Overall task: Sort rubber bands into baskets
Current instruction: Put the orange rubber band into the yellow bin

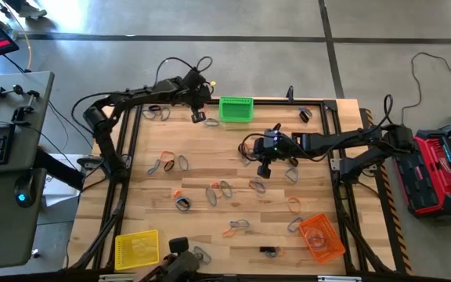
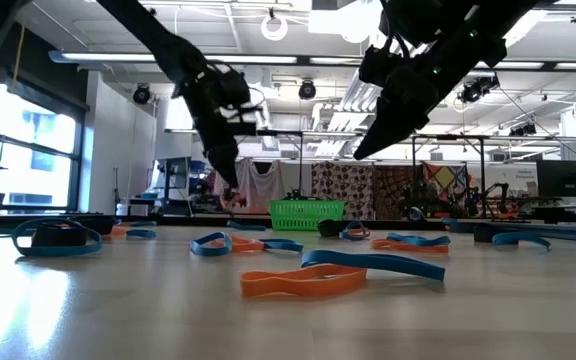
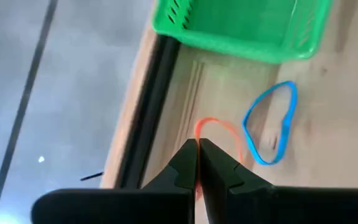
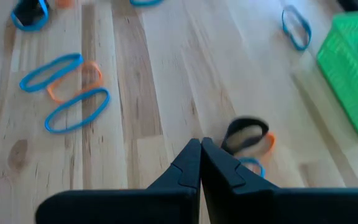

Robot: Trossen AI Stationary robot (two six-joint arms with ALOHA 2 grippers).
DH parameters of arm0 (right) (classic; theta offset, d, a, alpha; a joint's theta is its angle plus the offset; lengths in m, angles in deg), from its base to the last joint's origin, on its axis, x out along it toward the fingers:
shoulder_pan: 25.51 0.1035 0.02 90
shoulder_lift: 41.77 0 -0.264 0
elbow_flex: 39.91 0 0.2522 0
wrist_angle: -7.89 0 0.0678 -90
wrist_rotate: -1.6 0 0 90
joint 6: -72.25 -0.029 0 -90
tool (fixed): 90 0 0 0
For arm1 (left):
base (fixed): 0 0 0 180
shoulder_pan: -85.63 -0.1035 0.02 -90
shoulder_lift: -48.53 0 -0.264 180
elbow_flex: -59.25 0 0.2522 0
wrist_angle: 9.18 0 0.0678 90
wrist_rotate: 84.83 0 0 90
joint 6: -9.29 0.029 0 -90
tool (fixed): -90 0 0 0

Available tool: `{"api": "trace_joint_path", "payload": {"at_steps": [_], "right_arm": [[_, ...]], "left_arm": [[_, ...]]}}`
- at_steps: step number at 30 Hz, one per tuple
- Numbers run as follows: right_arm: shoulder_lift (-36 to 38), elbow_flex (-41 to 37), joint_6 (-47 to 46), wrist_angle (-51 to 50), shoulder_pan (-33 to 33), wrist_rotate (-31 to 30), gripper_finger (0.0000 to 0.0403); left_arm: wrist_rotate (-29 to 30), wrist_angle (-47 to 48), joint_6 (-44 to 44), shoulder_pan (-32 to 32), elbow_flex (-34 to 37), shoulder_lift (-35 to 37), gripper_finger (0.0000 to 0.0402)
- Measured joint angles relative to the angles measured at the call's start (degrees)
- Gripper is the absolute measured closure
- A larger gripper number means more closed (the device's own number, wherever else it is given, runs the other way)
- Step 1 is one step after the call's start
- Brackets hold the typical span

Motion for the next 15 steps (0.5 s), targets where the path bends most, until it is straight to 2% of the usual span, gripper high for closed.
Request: {"api": "trace_joint_path", "payload": {"at_steps": [5, 9, 15], "right_arm": [[-0.02, 0.0, 1.19, 4.27, 0.01, -0.04, 0.0403], [-0.02, 0.0, 3.81, 7.84, 0.2, -2.47, 0.0403], [-0.06, 0.0, 6.55, 12.32, 0.17, -2.92, 0.0403]], "left_arm": [[-5.14, 0.32, -2.99, 0.31, 1.43, 6.52, 0.0401], [-11.68, -3.63, -6.18, 0.64, 6.84, 13.14, 0.0401], [-12.15, -10.13, -7.66, 3.67, 17.42, 23.75, 0.0401]]}}
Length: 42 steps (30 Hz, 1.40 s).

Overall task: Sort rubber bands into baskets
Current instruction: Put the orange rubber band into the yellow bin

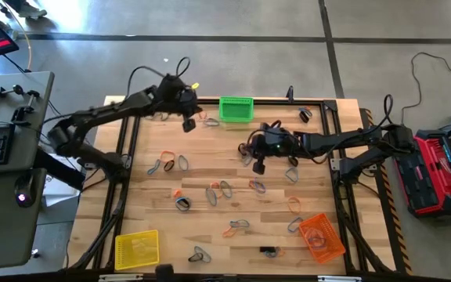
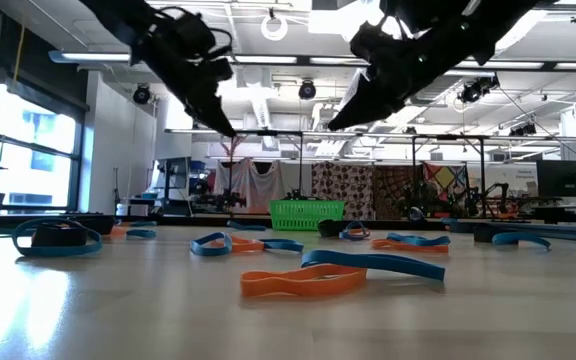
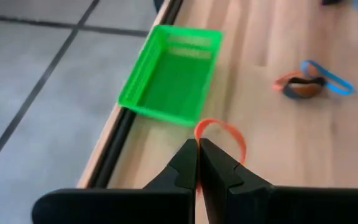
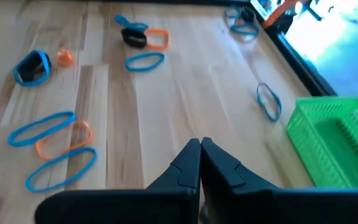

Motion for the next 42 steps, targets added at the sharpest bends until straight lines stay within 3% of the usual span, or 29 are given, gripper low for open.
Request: {"api": "trace_joint_path", "payload": {"at_steps": [6, 15, 21, 26, 33, 42], "right_arm": [[-0.01, 0.0, 0.45, 2.35, 0.02, 0.01, 0.0403], [-0.01, 0.0, 0.45, 2.81, 0.31, 0.03, 0.0403], [-0.01, 0.0, 0.49, 2.76, 0.31, 0.06, 0.0403], [-0.01, 0.0, 1.61, 2.74, 0.31, 0.12, 0.0403], [-0.01, 0.0, 1.93, 2.72, 0.31, 0.14, 0.0403], [-0.01, 0.0, 1.93, 2.09, 0.31, 0.14, 0.0403]], "left_arm": [[0.57, 0.93, -3.39, 5.05, 5.21, 9.39, 0.0401], [2.58, 10.01, -11.2, 17.08, 5.38, 21.06, 0.0401], [8.73, 21.16, -18.96, 26.11, 5.38, 26.34, 0.0401], [10.57, 30.47, -27.02, 33.26, 5.38, 27.83, 0.0401], [4.3, 39.55, -33.97, 44.2, 5.38, 27.19, 0.0401], [-2.6, 40.69, -46.42, 61.19, 5.38, 26.6, 0.0401]]}}
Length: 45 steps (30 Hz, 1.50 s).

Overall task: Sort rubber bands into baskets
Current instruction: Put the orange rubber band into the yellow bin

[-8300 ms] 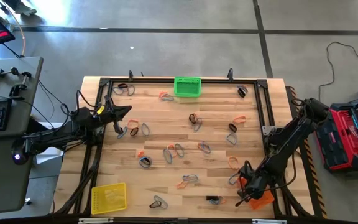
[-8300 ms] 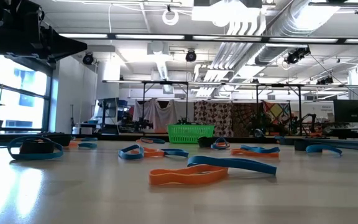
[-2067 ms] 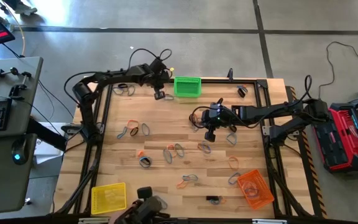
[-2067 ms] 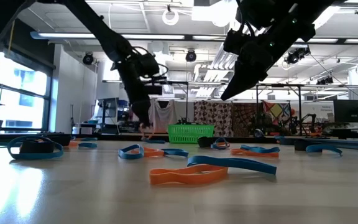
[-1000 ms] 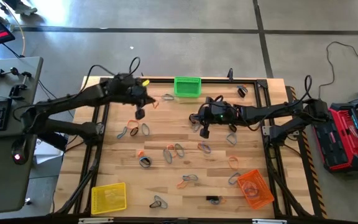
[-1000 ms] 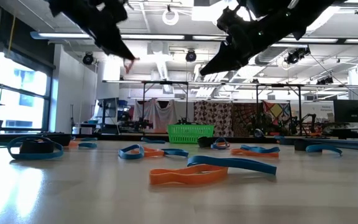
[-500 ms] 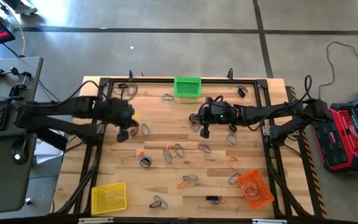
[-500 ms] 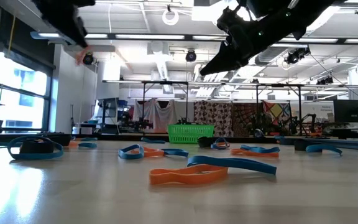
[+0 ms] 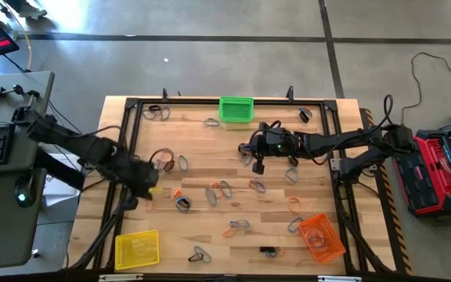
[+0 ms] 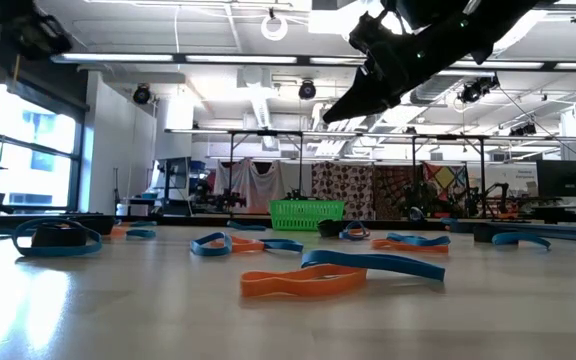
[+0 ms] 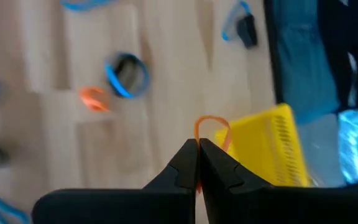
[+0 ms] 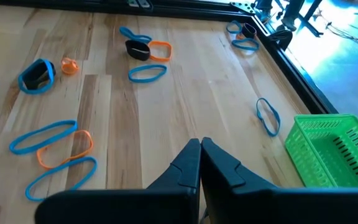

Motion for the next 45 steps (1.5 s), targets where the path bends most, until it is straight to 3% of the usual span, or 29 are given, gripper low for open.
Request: {"api": "trace_joint_path", "payload": {"at_steps": [4, 9, 18, 32, 45], "right_arm": [[0.0, 0.0, 0.0, -0.22, 0.0, 0.0, 0.0403], [0.0, 0.0, 0.0, -0.29, 0.0, 0.0, 0.0403], [0.0, 0.0, 1.48, -0.29, 0.0, -0.02, 0.0403], [0.0, 0.0, 1.52, -1.07, 0.0, -0.02, 0.0403], [0.0, 0.0, 0.0, -7.35, 0.0, -0.02, 0.0403]], "left_arm": [[-0.02, -2.1, -7.96, 7.18, 0.0, -2.15, 0.0401], [0.81, -11.62, -14.18, 14.58, -0.02, -6.83, 0.0401], [2.1, -19.07, -19.44, 22.22, 0.0, -19.51, 0.0401], [1.23, -20.08, -24.43, 24.26, 0.0, -31.68, 0.0401], [5.49, -15.38, -28.48, 21.04, 0.0, -33.17, 0.0401]]}}
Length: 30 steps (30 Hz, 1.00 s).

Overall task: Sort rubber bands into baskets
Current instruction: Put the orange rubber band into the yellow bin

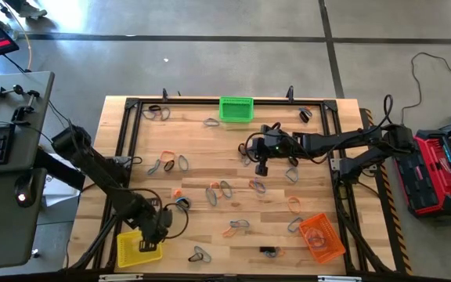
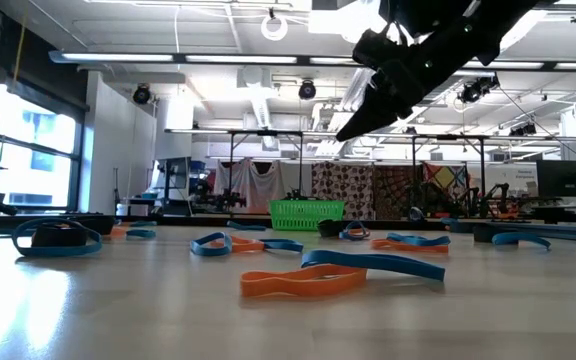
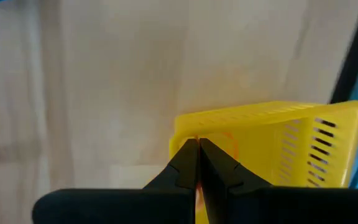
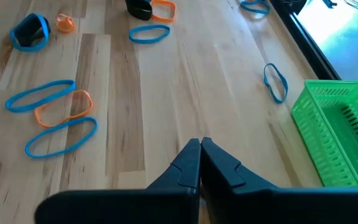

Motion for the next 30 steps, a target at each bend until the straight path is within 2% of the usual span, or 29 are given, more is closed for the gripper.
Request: {"api": "trace_joint_path", "payload": {"at_steps": [9, 19, 30], "right_arm": [[0.0, 0.0, 0.0, -0.07, 0.0, -0.02, 0.0403], [0.0, 0.0, 0.0, -0.46, 0.01, -0.02, 0.0403], [0.0, 0.0, 0.2, -0.72, 0.0, -0.04, 0.0403]], "left_arm": [[2.29, 2.59, -0.8, -2.97, 0.0, 0.0, 0.0401], [2.44, 2.59, 3.37, -5.22, 0.0, 0.0, 0.0401], [-2.33, 2.46, 6.15, -5.17, -0.12, 0.39, 0.0401]]}}
